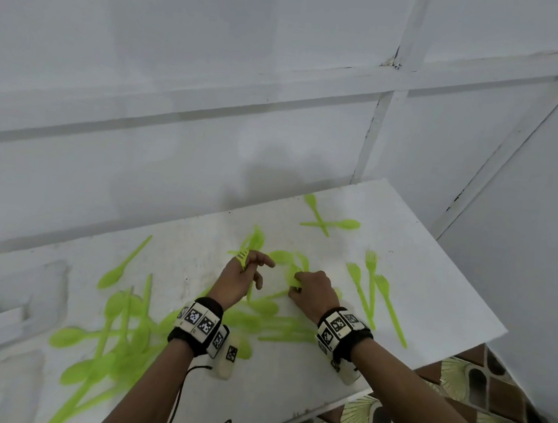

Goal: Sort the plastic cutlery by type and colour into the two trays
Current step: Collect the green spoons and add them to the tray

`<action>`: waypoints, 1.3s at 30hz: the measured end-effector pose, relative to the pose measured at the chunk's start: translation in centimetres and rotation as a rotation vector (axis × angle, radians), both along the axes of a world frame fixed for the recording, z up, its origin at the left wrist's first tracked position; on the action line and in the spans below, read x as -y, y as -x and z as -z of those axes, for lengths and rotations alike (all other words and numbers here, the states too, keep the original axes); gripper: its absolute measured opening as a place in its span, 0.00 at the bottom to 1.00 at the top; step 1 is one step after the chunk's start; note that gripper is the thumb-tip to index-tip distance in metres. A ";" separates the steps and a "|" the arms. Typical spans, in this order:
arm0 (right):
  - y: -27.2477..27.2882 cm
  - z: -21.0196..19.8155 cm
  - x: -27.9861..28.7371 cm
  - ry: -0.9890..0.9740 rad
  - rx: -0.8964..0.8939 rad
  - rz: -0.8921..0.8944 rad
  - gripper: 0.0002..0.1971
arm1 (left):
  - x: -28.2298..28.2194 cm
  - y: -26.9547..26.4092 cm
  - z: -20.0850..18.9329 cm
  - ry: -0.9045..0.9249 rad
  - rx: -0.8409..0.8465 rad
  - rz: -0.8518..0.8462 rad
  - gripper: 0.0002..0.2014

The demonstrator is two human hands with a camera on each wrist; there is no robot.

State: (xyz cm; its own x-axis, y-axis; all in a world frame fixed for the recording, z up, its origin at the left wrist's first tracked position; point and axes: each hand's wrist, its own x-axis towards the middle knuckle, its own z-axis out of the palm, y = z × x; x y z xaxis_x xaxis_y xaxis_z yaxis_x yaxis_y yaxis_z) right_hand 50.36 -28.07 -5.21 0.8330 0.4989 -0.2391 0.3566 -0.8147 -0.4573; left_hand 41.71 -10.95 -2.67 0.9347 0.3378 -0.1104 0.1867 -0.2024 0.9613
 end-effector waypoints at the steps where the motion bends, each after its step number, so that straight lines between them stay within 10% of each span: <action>1: 0.2 0.1 -0.2 0.006 0.008 -0.005 0.12 | -0.3 0.2 -0.1 -0.010 -0.015 0.011 0.18; 14: 0.3 -0.8 -1.0 0.053 0.064 0.184 0.21 | -1.6 1.7 0.9 -0.023 -0.050 0.014 0.23; 26: -3.1 -1.2 2.5 0.347 0.181 -0.344 0.22 | -1.4 3.0 1.8 0.002 -0.108 0.041 0.23; 33: -2.8 -1.9 2.7 0.353 0.309 -0.473 0.21 | 0.4 1.6 1.6 -0.331 -0.125 -0.007 0.11; 39: -2.2 -2.8 2.5 0.250 0.363 -0.436 0.22 | 1.5 -0.1 1.2 -0.543 -0.300 0.134 0.28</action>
